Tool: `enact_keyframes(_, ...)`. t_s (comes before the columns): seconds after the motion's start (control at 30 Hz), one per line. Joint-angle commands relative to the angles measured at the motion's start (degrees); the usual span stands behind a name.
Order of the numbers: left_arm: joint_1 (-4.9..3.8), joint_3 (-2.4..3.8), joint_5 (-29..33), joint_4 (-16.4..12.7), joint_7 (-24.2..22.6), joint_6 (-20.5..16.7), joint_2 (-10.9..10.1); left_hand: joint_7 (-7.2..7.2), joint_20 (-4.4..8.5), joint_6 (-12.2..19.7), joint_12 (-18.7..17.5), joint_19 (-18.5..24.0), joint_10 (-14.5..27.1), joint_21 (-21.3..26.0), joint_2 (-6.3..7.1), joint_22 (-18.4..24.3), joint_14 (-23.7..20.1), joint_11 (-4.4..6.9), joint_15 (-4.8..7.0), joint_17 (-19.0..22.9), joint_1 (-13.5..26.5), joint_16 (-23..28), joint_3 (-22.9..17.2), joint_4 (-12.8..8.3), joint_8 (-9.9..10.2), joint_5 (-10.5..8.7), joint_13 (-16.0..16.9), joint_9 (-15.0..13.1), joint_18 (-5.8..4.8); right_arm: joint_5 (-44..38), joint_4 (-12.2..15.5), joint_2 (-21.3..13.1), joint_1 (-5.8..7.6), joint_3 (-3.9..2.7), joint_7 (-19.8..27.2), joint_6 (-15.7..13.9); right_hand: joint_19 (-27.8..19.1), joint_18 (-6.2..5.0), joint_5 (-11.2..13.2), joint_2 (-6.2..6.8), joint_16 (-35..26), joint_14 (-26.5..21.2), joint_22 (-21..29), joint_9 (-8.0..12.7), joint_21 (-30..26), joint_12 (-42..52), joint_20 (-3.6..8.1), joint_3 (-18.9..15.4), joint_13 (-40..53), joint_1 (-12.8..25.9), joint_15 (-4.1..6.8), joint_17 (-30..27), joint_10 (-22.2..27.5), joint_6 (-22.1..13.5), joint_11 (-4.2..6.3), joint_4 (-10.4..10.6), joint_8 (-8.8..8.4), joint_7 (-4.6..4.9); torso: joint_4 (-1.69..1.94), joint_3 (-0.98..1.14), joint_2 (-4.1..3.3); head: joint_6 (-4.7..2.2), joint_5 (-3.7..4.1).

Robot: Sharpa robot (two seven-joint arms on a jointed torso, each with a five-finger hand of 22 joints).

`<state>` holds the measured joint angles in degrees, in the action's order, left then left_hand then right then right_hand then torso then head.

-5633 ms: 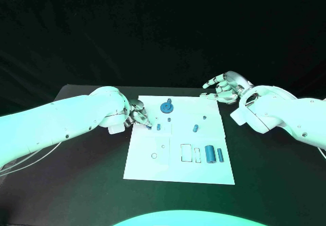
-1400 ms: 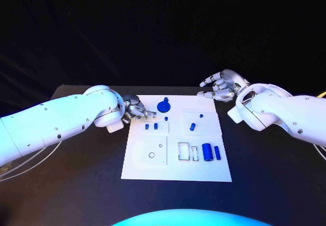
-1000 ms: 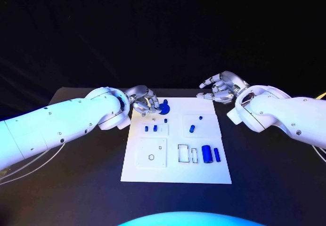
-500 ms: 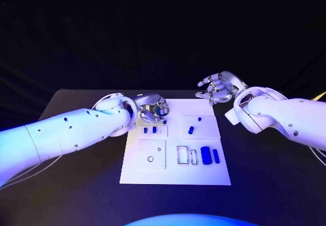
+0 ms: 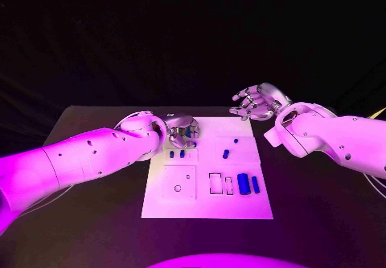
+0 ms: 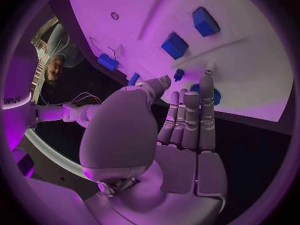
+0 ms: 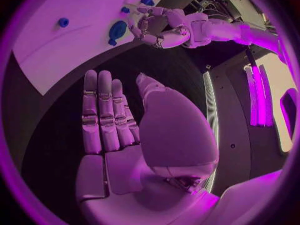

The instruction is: Assemble the parts on the task board

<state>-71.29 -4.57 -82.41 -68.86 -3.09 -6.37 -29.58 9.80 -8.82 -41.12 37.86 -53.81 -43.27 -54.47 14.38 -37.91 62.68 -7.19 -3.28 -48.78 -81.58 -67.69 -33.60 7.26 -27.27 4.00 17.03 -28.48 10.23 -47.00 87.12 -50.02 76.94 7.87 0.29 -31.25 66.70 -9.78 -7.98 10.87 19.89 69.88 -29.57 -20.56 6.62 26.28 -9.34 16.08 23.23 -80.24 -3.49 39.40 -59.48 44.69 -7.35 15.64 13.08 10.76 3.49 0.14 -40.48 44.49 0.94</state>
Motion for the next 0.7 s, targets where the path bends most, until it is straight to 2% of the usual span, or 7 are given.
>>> enact_keyframes(0.03,0.02,-0.03,-0.6,0.5,0.8,0.9,0.6,-0.11,0.0,-0.9,-1.1,0.5,-0.8,-0.1,0.55,-0.8,0.6,-0.17,-0.08,0.2,0.4,-1.4,0.1,-0.5,1.3,0.99,-0.8,0.8,0.31,0.5,0.0,0.1,-0.04,-0.01,0.5,0.1,-1.9,-0.55,-0.1,1.14,-4.0,-2.8,2.6,0.5,-2.7,-1.9,-0.95,2.6,-3.0,0.6,-0.8,-2.3,4.0,0.7,-0.66,-0.1,1.18,1.5,-0.01,0.03,0.02,0.05,0.06)
enact_keyframes(0.1,0.02,-0.08,-0.9,0.9,1.2,1.1,0.9,-0.26,-0.04,-1.5,-1.5,0.5,-0.7,-0.2,0.39,-0.9,0.8,-0.24,-0.14,0.1,0.4,-1.8,0.0,-0.6,1.6,0.98,-1.3,1.3,0.31,0.9,0.0,0.1,-0.04,-0.01,0.7,0.2,-3.2,-0.66,0.0,1.14,-6.6,-3.7,5.2,0.7,-3.1,-3.2,-1.65,2.8,-5.5,0.7,-1.39,-4.0,4.0,0.6,-1.07,-0.3,1.32,1.78,0.04,-0.02,0.04,0.08,0.09)
enact_keyframes(0.2,0.04,-0.15,-1.0,1.3,1.6,1.1,1.2,-0.32,-0.06,-2.1,-1.8,0.4,-0.9,-0.4,0.2,-1.0,1.0,-0.23,-0.14,0.0,0.3,-2.3,-0.2,-0.8,1.9,0.98,-1.6,1.7,0.33,1.2,0.0,0.2,-0.04,-0.01,0.9,0.3,-3.9,-0.7,0.0,1.14,-8.0,-3.8,7.0,0.9,-3.0,-3.8,-1.98,2.9,-7.2,0.9,-1.66,-5.2,4.0,0.4,-1.27,-0.6,1.41,1.95,0.08,-0.02,0.04,0.08,0.21)
enact_keyframes(0.7,0.14,-0.23,-1.1,2.6,1.4,1.0,2.4,-0.66,0.29,-5.0,-2.6,0.0,-3.7,-1.8,-0.63,-2.1,3.3,0.27,0.3,-1.8,-0.1,-5.1,-1.3,-1.9,3.0,0.97,-3.2,3.6,0.36,1.7,0.0,0.3,-0.04,-0.01,1.0,0.6,-4.3,-0.7,0.0,1.06,-9.3,-3.9,9.1,1.2,-3.0,-4.3,-2.28,3.0,-9.0,1.0,-1.96,-6.3,4.1,0.2,-1.55,-0.9,1.49,2.23,0.12,0.0,0.02,0.43,0.39)
